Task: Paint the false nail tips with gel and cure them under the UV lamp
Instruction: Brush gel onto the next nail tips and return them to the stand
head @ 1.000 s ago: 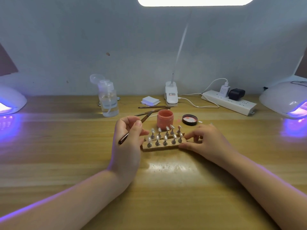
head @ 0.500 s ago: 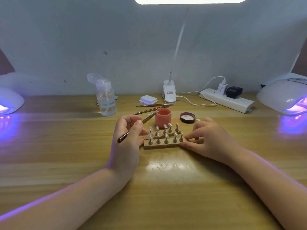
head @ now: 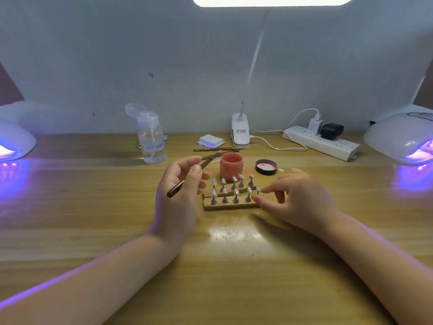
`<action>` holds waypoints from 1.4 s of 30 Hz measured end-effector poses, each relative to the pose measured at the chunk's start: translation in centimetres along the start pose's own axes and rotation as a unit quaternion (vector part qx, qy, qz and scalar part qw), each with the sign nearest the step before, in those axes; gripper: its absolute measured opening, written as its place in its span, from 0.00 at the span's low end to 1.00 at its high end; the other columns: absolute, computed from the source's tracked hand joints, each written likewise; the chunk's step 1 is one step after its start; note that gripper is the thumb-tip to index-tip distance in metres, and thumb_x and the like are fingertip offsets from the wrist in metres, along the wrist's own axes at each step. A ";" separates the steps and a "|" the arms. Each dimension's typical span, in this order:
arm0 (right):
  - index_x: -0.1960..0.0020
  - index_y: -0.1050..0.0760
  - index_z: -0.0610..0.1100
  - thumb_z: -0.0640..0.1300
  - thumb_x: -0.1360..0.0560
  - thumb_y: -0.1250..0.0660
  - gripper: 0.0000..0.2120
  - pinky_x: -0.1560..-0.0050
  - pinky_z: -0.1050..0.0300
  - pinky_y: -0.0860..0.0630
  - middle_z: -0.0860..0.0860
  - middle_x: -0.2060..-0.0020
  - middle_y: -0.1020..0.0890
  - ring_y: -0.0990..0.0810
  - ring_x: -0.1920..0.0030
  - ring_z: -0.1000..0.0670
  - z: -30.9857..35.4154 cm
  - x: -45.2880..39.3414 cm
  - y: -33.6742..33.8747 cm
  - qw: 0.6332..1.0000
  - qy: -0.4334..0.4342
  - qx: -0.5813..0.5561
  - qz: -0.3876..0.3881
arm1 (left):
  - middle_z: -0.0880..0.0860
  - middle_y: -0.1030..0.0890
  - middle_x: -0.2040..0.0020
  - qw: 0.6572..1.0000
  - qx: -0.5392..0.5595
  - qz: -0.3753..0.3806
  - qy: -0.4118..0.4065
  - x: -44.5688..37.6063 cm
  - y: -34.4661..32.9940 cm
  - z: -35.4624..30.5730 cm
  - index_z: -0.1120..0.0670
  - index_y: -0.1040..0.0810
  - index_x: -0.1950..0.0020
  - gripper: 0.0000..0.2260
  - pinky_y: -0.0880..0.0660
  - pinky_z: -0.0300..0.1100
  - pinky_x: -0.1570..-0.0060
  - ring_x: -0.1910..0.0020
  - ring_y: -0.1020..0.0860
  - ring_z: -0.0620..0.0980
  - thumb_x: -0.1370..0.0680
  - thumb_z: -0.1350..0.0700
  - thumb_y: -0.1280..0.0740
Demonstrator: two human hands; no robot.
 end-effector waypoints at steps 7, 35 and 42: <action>0.53 0.15 0.53 0.58 0.30 0.29 0.11 0.58 0.50 0.28 0.54 0.67 0.19 0.26 0.60 0.52 -1.0 -0.2 -1.0 0.995 -0.037 -0.089 0.011 | 0.49 0.16 0.62 0.997 -0.066 0.020 -0.037 -2.4 0.4 -0.9 0.53 0.17 0.52 0.06 0.19 0.41 0.65 0.65 0.18 0.44 0.21 0.62 0.33; 0.58 0.15 0.46 0.46 0.26 0.29 0.06 0.62 0.54 0.28 0.53 0.64 0.18 0.27 0.61 0.54 -0.3 0.0 -1.0 0.997 0.013 -0.065 -0.044 | 0.62 0.18 0.53 0.876 -0.448 0.175 0.038 -11.8 -7.9 -1.9 0.64 0.20 0.51 0.10 0.29 0.47 0.61 0.60 0.25 0.55 0.25 0.60 0.37; 0.57 0.15 0.46 0.47 0.26 0.30 0.06 0.61 0.50 0.26 0.53 0.63 0.18 0.26 0.60 0.53 -0.3 -0.1 -1.2 0.997 0.007 -0.072 -0.034 | 0.60 0.17 0.52 0.870 -0.448 0.199 0.049 -11.8 -7.7 -1.3 0.62 0.20 0.51 0.08 0.22 0.53 0.49 0.53 0.20 0.56 0.23 0.58 0.35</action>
Point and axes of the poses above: each hand's wrist, its own x-axis away from the middle knuckle, its own y-axis out of the back of the hand, z = x × y, the point moved 4 cm from there along -x, towards the middle knuckle
